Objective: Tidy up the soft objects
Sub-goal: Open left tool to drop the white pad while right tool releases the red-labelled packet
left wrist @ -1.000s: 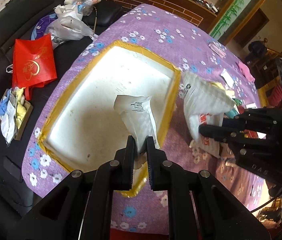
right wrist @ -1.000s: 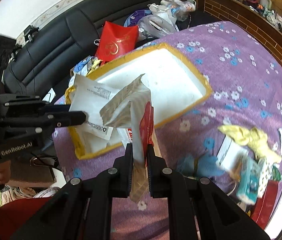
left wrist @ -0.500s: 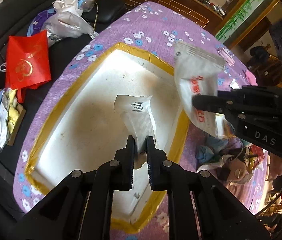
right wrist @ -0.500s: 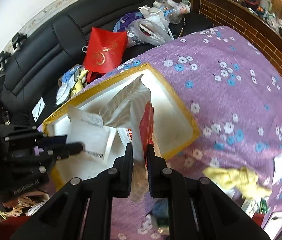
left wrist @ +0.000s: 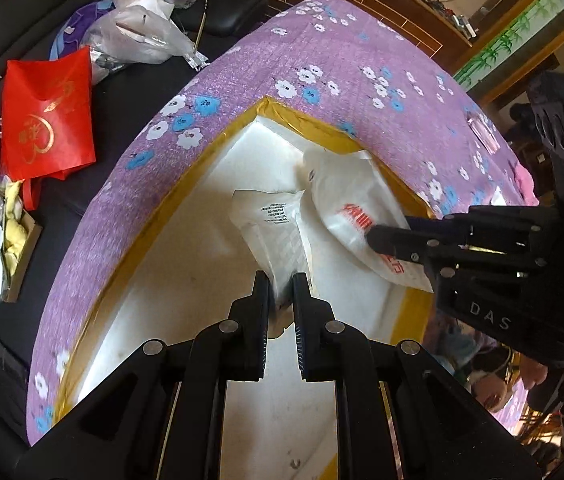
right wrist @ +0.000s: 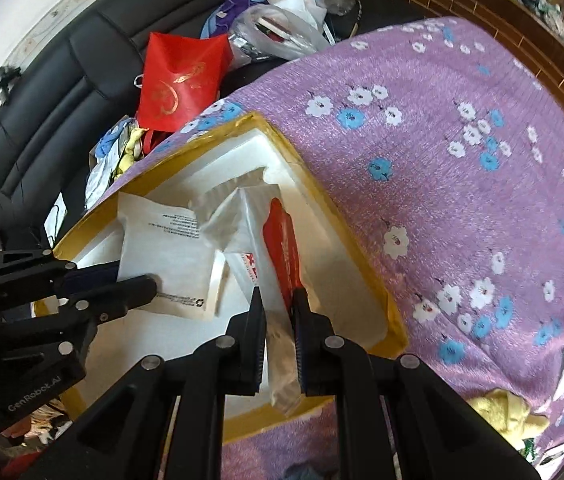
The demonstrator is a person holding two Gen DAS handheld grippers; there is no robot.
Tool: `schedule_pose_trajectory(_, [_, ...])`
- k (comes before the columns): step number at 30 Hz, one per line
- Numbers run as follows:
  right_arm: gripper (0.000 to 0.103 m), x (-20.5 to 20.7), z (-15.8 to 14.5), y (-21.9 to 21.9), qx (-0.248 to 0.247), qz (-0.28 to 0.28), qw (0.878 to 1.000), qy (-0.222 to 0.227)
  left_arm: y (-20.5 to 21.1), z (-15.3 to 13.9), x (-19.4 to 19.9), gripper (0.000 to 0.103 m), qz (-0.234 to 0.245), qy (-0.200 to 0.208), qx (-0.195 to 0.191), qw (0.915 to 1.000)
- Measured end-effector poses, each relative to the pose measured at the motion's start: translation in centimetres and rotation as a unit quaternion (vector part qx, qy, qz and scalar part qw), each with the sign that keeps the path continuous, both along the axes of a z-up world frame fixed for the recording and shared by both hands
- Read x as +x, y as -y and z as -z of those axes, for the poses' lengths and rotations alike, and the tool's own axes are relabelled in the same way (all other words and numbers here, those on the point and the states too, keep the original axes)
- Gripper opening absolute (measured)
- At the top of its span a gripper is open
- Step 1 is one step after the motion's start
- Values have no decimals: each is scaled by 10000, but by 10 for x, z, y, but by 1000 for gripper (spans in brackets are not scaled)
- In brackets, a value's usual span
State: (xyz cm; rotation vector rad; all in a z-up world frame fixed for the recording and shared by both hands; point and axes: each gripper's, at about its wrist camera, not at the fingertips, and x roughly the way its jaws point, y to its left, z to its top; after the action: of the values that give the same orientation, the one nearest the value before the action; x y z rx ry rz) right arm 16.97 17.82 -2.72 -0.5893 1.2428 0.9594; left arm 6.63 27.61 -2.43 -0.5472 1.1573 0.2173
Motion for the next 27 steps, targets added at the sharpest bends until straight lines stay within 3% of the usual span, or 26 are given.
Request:
schedule_pose_trajectory(7, [10,12,1,2,198,294,9994,-3,-8,9,14,11,21,73,-106,9999])
schedule_pose_trajectory(18, [13,10,-3,13,387,528,9979,7,-10,11,11,22,-166,-9,196,9997])
schedule_pose_trajectory(20, [23,9,-5,16,406,520,9978,42,-7,8,9,22,-86,25,261,9996])
schedule_pose_trajectory(21, [36,7,-6,18,448,520,9976,57,-6,7,7,23,-53,14,303,9995])
schedule_pose_trajectory(23, [52,5,-9,21,533,517,9972,72,-1,4,5,30,10,-16,400,9992])
schedule_pose_trajectory(25, [52,0,-15,24,604,521,9967,160,3,0,1,37,39,-29,506,9987])
schedule_pose_trajectory(27, [52,-4,-21,28,694,564,9958,201,6,-4,-3,37,38,-13,627,9980])
